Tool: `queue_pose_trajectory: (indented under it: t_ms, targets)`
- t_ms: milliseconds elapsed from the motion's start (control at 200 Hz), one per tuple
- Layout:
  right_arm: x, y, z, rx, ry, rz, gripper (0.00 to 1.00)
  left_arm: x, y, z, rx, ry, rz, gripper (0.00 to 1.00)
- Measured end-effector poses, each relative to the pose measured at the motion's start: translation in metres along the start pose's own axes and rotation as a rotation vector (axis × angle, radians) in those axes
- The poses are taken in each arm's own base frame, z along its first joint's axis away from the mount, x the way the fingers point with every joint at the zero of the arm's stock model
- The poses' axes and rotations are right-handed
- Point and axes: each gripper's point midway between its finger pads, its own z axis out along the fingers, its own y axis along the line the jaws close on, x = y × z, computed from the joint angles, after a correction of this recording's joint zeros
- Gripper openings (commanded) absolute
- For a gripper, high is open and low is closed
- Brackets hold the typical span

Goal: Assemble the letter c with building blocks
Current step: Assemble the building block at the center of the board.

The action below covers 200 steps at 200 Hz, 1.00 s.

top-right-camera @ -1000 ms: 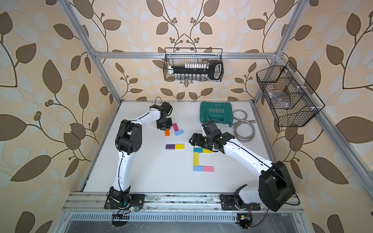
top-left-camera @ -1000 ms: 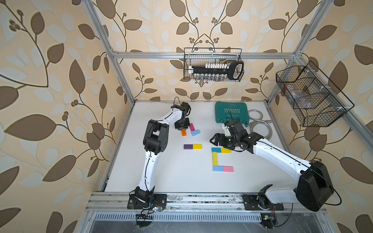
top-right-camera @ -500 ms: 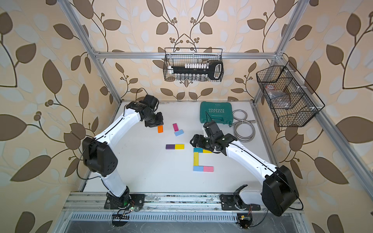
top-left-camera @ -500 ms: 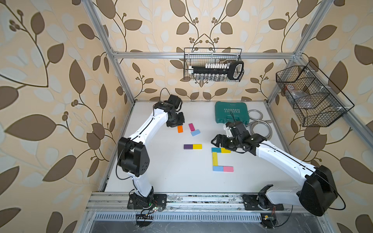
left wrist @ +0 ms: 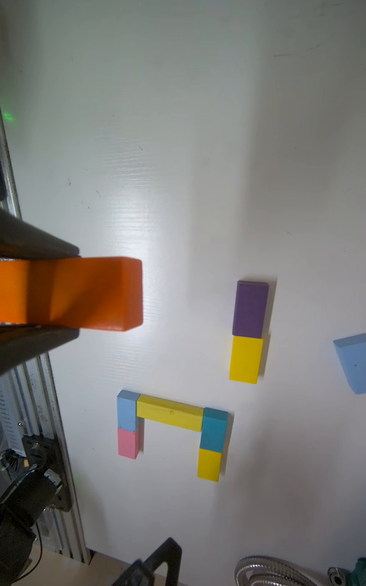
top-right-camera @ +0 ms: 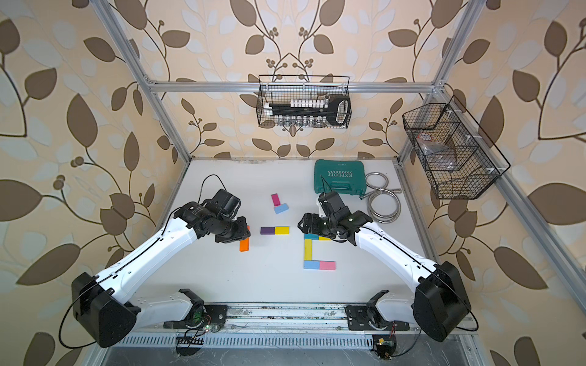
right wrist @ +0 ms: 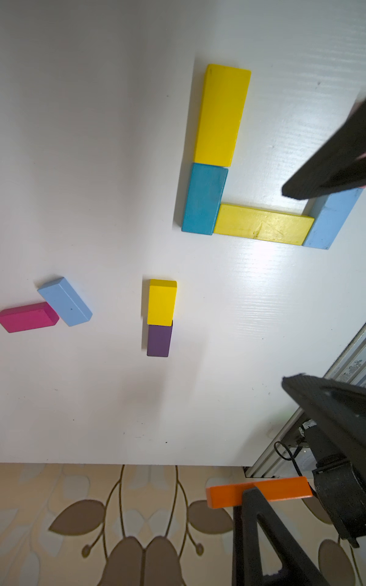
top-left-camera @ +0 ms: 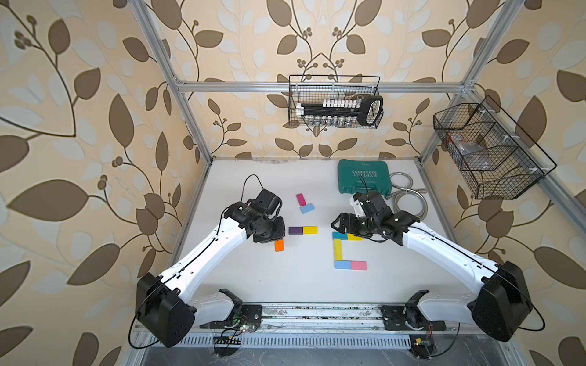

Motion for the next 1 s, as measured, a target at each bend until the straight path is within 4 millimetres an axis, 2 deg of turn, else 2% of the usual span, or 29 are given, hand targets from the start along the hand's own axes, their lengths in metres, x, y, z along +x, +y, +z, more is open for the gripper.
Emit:
queue_pose_trajectory:
  t_ms: [215,425,645,1000]
  targets:
    - [0.009,0.003,0.002,0.008,0.011,-0.021,0.85,0.033,0.016,0.025,-0.054,0.065,-0.018,0.13]
    - [0.012,0.003,0.003,0.022,0.009,-0.027,0.85,0.056,0.012,0.05,-0.063,0.099,0.0,0.14]
    - [0.012,-0.001,0.007,0.039,0.015,-0.025,0.85,0.052,0.01,0.08,-0.117,0.105,0.016,0.14]
    - [0.011,-0.002,0.007,0.051,0.013,-0.025,0.85,0.045,0.014,0.11,-0.2,0.116,0.097,0.13]
